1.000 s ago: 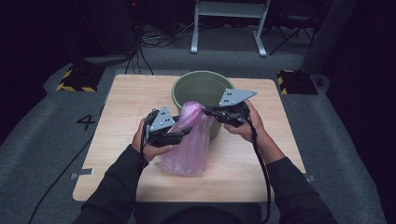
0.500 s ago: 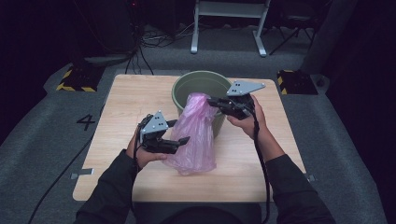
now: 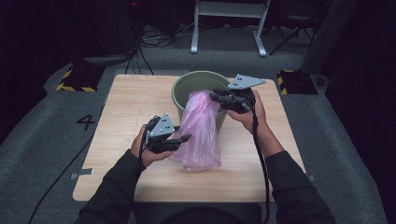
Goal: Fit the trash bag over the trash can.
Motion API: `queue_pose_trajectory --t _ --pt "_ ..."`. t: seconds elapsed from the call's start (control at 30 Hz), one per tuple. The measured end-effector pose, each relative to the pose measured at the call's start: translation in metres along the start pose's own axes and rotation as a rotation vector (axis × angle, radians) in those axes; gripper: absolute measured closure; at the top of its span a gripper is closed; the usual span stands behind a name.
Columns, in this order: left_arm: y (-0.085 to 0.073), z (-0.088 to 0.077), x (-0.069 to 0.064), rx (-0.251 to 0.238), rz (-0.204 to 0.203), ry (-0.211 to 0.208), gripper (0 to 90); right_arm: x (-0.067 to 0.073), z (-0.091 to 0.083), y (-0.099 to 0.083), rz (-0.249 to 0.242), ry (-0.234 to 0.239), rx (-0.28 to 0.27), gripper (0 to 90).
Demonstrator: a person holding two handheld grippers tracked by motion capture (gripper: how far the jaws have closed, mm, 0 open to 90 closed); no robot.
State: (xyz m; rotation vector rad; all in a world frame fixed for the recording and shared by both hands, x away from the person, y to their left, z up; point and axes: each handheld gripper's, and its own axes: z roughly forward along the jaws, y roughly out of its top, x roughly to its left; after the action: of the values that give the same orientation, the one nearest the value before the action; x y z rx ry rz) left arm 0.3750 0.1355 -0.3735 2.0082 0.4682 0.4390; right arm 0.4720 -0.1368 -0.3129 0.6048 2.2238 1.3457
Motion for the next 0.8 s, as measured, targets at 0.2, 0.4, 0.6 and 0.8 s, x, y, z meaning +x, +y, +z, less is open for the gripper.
queue_pose_trajectory --t 0.2,0.4,0.6,0.8 --pt "0.007 -0.003 -0.002 -0.017 0.027 0.031 79.7 0.008 -0.01 -0.006 -0.002 -0.011 -0.023 37.4" --pt "0.012 -0.003 -0.002 -0.018 0.012 0.043 80.9 0.02 -0.042 -0.015 -0.057 0.026 -0.08 32.2" --pt "0.013 0.0 -0.001 -0.015 0.0 0.051 81.0 0.039 -0.067 -0.043 -0.107 0.132 -0.077 29.2" --pt "0.013 0.002 -0.001 -0.012 -0.005 0.058 81.7 0.065 -0.076 -0.083 -0.11 0.208 -0.047 24.9"
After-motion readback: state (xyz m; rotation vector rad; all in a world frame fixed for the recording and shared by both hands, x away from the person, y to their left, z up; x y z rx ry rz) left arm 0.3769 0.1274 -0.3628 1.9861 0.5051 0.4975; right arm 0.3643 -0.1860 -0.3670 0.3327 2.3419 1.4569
